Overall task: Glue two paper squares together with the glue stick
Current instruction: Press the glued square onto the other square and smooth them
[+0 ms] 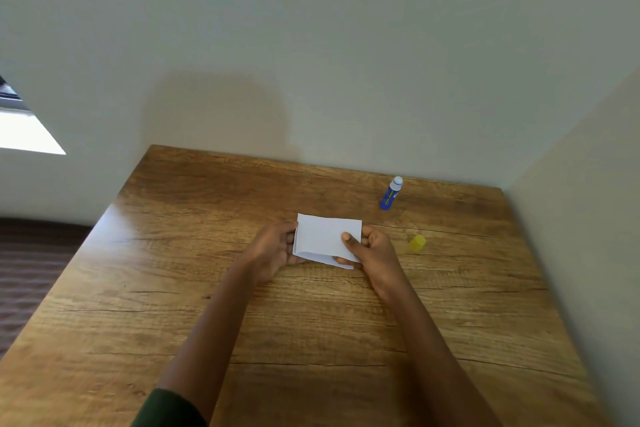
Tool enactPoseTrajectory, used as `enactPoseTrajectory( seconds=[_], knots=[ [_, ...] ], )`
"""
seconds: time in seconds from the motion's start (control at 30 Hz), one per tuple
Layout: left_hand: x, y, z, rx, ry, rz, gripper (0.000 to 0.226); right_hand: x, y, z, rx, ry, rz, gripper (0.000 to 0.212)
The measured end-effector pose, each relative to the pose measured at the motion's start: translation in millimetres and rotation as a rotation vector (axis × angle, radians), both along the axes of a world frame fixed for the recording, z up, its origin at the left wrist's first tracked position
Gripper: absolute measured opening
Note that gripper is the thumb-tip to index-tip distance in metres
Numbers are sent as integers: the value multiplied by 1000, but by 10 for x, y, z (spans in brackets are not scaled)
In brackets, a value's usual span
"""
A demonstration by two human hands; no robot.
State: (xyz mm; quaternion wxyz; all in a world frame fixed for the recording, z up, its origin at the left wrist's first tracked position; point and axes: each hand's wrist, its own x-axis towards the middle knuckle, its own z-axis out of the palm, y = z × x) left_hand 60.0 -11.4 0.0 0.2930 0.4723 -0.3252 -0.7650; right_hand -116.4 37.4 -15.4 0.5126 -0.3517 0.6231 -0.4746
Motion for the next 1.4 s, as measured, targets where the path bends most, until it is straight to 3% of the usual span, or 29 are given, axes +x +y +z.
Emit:
enactPoseTrajectory(
  seconds=[0.37,0.7,1.03,1.4],
  knots=[
    [-14,-28,1,27,-6,14,32,26,0,30,-4,24,-20,31],
    [-19,-16,28,37,-26,13,31,36,-4,-15,11,183,-23,35],
    [-13,-18,38,45,-2,-10,25,89,7,-1,-25,391,-15,26],
    [-29,-52,-12,14,-73,-21,31,78,39,64,-42,364,-22,34]
  ],
)
